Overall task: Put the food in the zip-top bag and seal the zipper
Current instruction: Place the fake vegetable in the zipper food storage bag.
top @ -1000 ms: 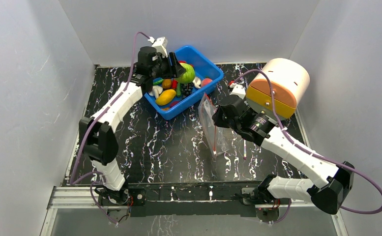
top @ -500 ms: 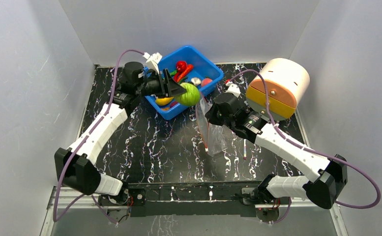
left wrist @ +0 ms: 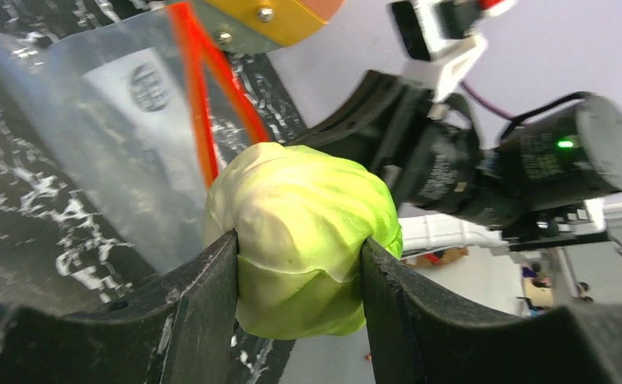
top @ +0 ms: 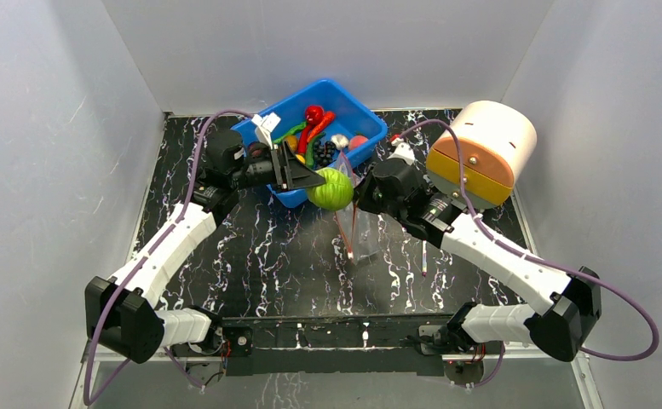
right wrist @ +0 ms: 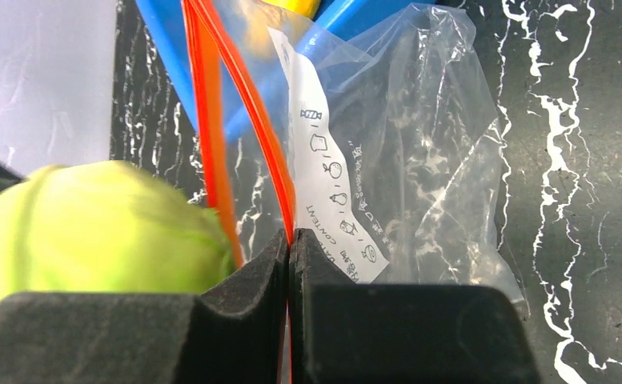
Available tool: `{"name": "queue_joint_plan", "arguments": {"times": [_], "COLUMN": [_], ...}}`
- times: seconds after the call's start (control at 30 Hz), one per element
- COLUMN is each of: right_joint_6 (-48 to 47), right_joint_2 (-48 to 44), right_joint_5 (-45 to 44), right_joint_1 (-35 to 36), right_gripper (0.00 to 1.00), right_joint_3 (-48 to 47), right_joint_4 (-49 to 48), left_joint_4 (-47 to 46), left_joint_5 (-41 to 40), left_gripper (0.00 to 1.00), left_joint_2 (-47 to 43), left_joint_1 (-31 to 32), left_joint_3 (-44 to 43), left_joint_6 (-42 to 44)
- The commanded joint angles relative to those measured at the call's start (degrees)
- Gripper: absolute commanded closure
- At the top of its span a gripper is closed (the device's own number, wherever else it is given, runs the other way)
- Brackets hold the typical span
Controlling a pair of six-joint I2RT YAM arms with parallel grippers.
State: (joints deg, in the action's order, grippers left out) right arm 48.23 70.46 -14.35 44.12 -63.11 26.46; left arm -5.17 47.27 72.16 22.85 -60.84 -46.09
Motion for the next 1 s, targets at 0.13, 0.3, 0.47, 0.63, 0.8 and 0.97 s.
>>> {"name": "queue_joint_plan", "arguments": {"times": [0.13,0.3,0.47,0.63,0.8,0.97], "right_joint_6": [1.05,0.83,0.88,0.96,1.58,3.77], "right_joint_2": [-4.7,-3.95,-3.1,-1.03,0.59,1.79], "right_joint_5": [2.23,5.82,9.68,13.12,14.36,11.87], "right_joint_1": [-0.18,-0.25,-0.2,-0.19,-0.22,-0.22], "right_gripper": [1.0,1.0,1.0,1.0,1.0,1.0], "right_joint_3": [-0.21,-0.06,0.52,0.97,1.12,0.65], "right_joint_4": [-6.64,-7.96,-10.22,-12.58,-14.25,-14.73], "left_joint_4": [14.17,16.66,20.13,23.64,28.47,33.71], "left_joint_5": [-8.91,-10.55,-13.68,-16.28,-20.02,-25.05], "left_gripper": [0.7,0.7,0.7,0.7,0.7,0.7], "left_joint_2": [-0.38,0.34,0.76,1.0,1.94,3.53], "left_joint_1": [0.2,0.22,0.55,1.17,2.14,3.34], "left_joint_3": [-2.65,-4.26,-6.21,-8.38,-10.78,-13.45], "left_joint_6": [10.68,12.49,13.15,13.86,15.47,17.31]}}
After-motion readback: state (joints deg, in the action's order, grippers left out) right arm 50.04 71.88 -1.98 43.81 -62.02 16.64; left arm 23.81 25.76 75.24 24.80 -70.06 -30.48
